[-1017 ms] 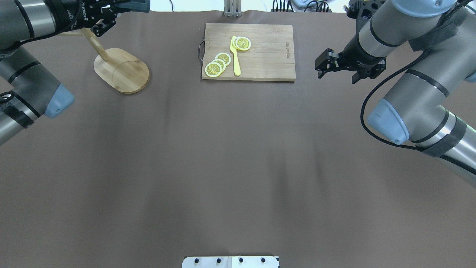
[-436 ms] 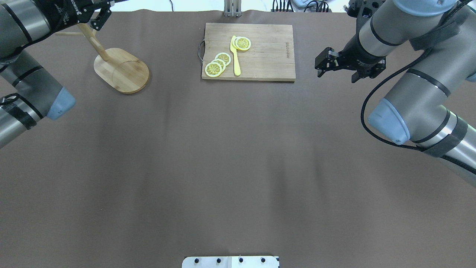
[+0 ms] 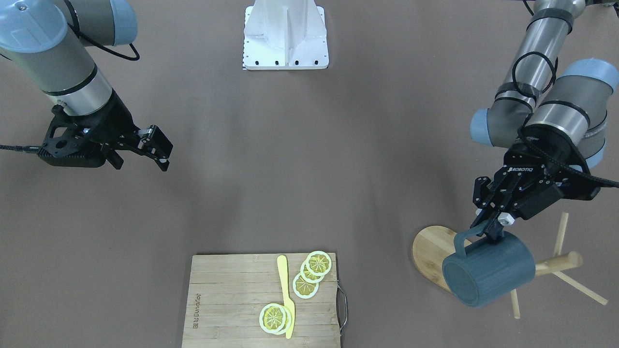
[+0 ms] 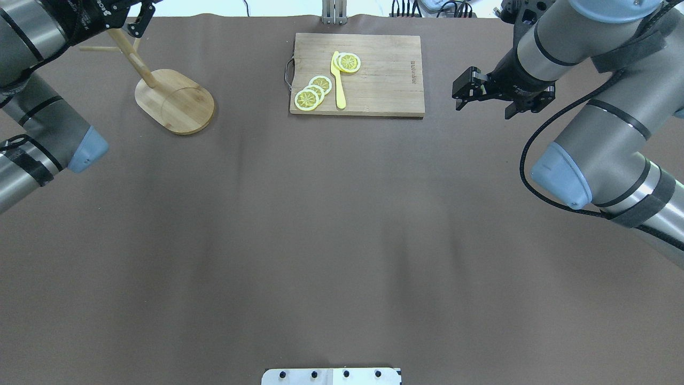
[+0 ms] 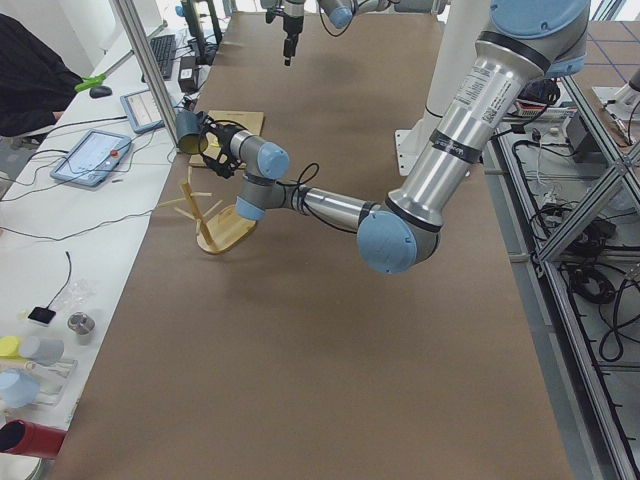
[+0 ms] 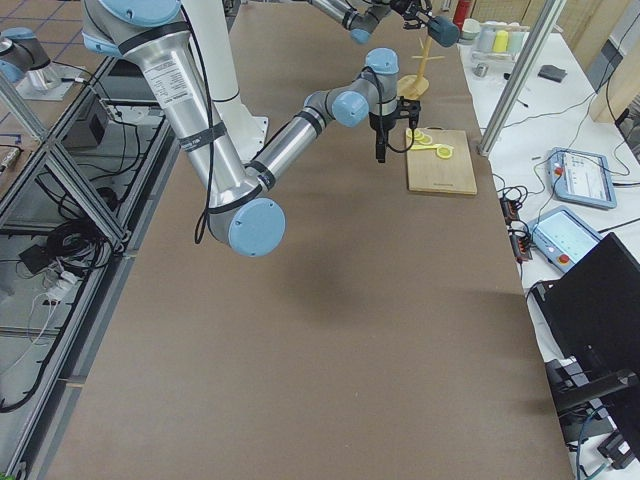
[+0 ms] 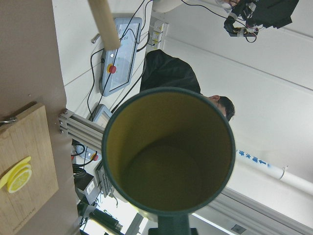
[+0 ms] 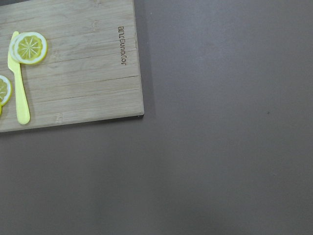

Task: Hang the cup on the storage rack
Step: 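Move the mug with the left gripper onto a stand peg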

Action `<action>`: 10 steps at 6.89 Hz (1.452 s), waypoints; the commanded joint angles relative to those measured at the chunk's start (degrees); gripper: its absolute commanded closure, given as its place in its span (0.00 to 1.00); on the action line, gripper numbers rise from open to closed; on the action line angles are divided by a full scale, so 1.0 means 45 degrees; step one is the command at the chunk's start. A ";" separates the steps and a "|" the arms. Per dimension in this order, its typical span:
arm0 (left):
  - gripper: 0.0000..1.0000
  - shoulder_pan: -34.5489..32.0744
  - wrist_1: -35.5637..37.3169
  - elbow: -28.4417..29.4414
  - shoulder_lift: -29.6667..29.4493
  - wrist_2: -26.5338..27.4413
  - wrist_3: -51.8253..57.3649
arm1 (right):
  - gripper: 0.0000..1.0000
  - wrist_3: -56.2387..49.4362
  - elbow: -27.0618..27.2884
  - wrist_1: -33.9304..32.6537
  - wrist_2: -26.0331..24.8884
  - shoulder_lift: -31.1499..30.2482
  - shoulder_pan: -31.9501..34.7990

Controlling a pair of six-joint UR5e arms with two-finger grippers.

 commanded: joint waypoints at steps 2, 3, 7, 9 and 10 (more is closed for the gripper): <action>1.00 0.0039 -0.1577 0.1068 0.0164 0.0468 -0.0920 | 0.00 0.0006 0.0007 0.0000 -0.0018 0.0012 -0.0058; 1.00 0.0039 -0.1540 0.1108 0.0164 0.0739 -0.1520 | 0.00 0.0006 0.0026 0.0000 -0.0019 0.0012 -0.0058; 1.00 0.0254 -0.1617 0.1167 0.0455 0.0741 -0.1935 | 0.00 0.0025 0.0124 0.0000 -0.0019 0.0032 -0.0077; 1.00 0.0332 -0.1772 0.1167 0.0574 0.0722 -0.2053 | 0.00 0.0025 0.0124 0.0000 -0.0038 0.0032 -0.0078; 1.00 0.0390 -0.2006 0.1167 0.0787 0.0741 -0.2402 | 0.00 0.0025 0.0124 0.0000 -0.0038 0.0032 -0.0078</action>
